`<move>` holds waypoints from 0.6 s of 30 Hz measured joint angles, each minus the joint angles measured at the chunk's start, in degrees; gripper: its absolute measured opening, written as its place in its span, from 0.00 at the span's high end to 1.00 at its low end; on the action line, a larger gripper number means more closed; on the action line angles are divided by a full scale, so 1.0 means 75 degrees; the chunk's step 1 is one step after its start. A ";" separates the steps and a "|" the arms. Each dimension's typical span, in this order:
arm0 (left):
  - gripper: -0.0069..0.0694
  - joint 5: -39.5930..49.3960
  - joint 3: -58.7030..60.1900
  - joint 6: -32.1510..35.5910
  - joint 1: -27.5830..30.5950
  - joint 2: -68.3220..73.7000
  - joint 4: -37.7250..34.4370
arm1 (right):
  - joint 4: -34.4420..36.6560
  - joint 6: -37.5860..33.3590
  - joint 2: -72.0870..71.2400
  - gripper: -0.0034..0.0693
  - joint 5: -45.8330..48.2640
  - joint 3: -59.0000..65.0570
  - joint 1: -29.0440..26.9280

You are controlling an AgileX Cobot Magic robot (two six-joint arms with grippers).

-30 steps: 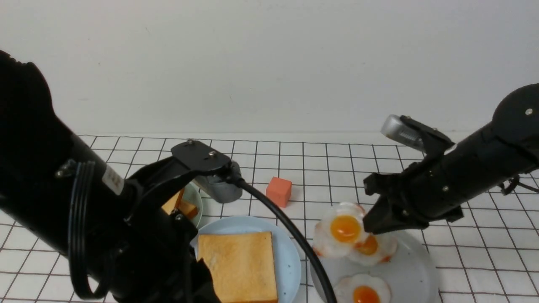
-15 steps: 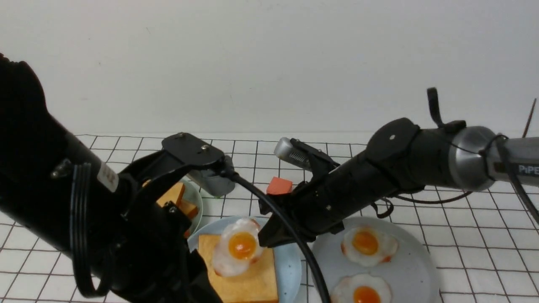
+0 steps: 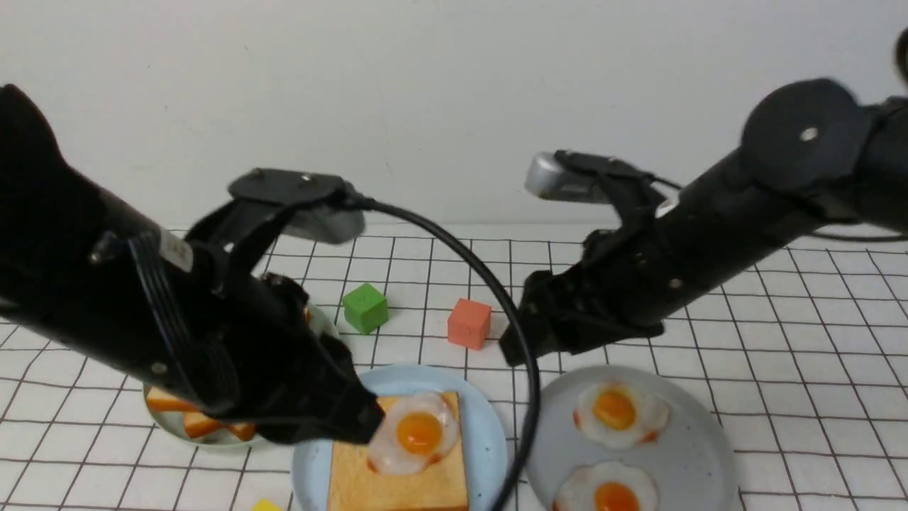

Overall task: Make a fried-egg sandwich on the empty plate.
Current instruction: Use the left arm to grab a slice of bread

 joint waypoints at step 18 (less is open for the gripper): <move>0.89 -0.0157 0.0000 0.0834 0.5567 0.2983 -0.1940 | 0.0203 -0.0213 -0.2273 0.25 0.1549 0.0008 0.0929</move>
